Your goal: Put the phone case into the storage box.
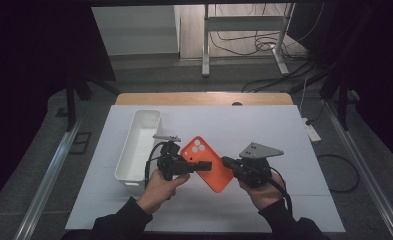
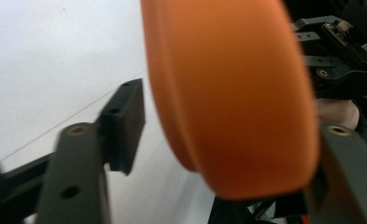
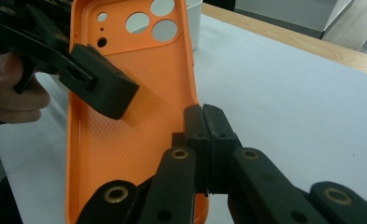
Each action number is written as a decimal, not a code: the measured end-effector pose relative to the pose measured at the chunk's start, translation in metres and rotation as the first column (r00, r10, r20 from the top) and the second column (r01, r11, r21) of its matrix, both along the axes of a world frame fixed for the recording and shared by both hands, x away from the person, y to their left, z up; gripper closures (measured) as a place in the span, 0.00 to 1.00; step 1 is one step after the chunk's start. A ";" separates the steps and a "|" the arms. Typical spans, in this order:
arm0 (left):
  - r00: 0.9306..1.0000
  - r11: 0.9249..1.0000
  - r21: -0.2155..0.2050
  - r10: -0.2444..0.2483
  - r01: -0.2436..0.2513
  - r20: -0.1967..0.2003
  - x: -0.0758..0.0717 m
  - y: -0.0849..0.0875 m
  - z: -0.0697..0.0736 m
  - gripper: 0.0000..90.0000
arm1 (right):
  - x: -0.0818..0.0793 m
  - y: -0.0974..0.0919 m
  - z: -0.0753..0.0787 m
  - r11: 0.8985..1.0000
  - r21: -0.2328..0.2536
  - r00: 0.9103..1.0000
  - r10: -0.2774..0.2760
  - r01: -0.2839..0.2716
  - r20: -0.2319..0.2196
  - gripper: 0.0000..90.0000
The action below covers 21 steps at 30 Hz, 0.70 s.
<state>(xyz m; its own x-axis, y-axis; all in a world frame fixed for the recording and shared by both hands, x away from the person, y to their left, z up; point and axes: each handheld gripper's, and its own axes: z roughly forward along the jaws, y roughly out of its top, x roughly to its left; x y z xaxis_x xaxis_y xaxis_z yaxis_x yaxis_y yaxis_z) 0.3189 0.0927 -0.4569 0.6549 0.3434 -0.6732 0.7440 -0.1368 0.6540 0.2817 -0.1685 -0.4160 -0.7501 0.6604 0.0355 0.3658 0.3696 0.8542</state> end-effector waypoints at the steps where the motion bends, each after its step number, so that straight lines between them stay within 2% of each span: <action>1: 1.000 1.000 0.000 0.000 0.000 0.000 0.000 0.000 0.000 0.52 | 0.000 0.000 0.000 1.000 0.000 1.000 0.000 0.000 0.000 0.99; 2: 1.000 1.000 -0.010 -0.004 0.004 -0.008 0.000 0.000 0.000 0.52 | 0.000 0.000 0.000 1.000 0.000 1.000 0.000 0.000 -0.001 0.99; 12: 0.998 0.999 -0.047 -0.026 0.024 -0.049 -0.002 0.000 -0.001 0.85 | -0.001 0.001 -0.001 1.000 -0.002 1.000 0.004 -0.004 0.002 0.99; 15: 0.998 0.999 -0.043 -0.016 0.014 -0.068 -0.002 0.000 -0.001 0.90 | -0.001 0.002 -0.001 1.000 -0.004 1.000 0.005 -0.005 0.005 0.99; 18: 0.995 0.998 -0.062 -0.012 0.006 -0.099 -0.001 0.001 -0.003 0.94 | -0.001 0.002 -0.001 1.000 -0.001 1.000 0.008 -0.008 0.007 0.99; 21: 0.995 0.998 -0.060 -0.012 0.006 -0.103 -0.002 0.001 -0.003 0.96 | -0.001 0.002 -0.001 1.000 -0.005 1.000 0.010 -0.010 0.010 0.99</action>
<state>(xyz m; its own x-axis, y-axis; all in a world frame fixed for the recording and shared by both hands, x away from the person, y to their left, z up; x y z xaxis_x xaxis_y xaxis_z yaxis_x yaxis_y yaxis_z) 0.3174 0.0939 -0.4601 0.5837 0.2949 -0.7565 0.8069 -0.1067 0.5810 0.2803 -0.1662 -0.4173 -0.7570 0.6529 0.0244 0.3530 0.3773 0.8561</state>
